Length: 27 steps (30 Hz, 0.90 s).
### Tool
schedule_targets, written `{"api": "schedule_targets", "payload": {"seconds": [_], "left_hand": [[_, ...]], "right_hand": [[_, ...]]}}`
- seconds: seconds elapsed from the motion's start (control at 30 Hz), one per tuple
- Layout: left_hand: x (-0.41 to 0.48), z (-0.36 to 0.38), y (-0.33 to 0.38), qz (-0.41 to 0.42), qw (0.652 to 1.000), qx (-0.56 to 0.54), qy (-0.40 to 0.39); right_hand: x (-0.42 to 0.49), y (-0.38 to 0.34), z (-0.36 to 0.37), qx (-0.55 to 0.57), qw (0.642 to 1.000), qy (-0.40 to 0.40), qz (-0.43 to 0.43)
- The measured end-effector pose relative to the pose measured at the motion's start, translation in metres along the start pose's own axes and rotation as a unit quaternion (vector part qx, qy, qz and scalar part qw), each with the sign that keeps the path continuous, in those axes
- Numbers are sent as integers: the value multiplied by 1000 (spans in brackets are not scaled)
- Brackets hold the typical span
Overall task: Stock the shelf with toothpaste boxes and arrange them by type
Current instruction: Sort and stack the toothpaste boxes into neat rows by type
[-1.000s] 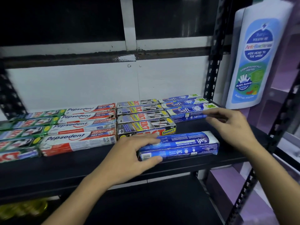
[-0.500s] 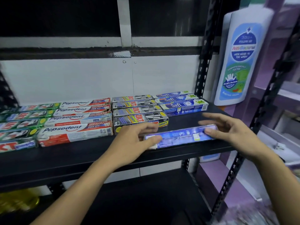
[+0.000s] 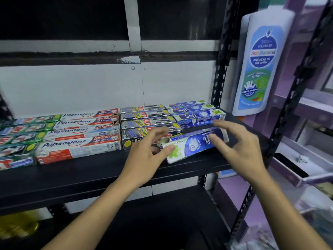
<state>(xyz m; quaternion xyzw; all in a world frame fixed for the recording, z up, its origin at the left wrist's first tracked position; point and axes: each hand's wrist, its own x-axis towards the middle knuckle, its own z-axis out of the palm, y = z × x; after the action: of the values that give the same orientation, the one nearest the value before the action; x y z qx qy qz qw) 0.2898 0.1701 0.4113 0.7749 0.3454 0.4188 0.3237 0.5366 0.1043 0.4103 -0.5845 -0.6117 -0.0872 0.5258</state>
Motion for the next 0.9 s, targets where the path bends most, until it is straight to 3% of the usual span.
{"api": "schedule_targets", "payload": {"seconds": [0.1, 0.2, 0.33, 0.47, 0.7, 0.8, 0.9], "left_hand": [[6, 10, 4, -22, 999, -24, -11], [11, 16, 6, -23, 999, -3, -22], [11, 14, 3, -18, 994, 79, -73], [9, 17, -1, 14, 987, 140, -83], [15, 60, 11, 66, 983, 170, -12], [14, 81, 17, 84, 985, 143, -54], [19, 82, 19, 90, 981, 124, -118]], "right_hand": [[-15, -6, 12, -16, 996, -48, -73], [-21, 5, 16, -53, 988, -136, -51], [-20, 21, 14, -94, 982, -157, -41], [-20, 28, 8, -104, 985, -134, -12], [-26, 30, -9, -161, 982, -27, 96], [-32, 27, -15, -89, 985, 44, 138], [-37, 19, -20, 3, 978, 67, 199]]}}
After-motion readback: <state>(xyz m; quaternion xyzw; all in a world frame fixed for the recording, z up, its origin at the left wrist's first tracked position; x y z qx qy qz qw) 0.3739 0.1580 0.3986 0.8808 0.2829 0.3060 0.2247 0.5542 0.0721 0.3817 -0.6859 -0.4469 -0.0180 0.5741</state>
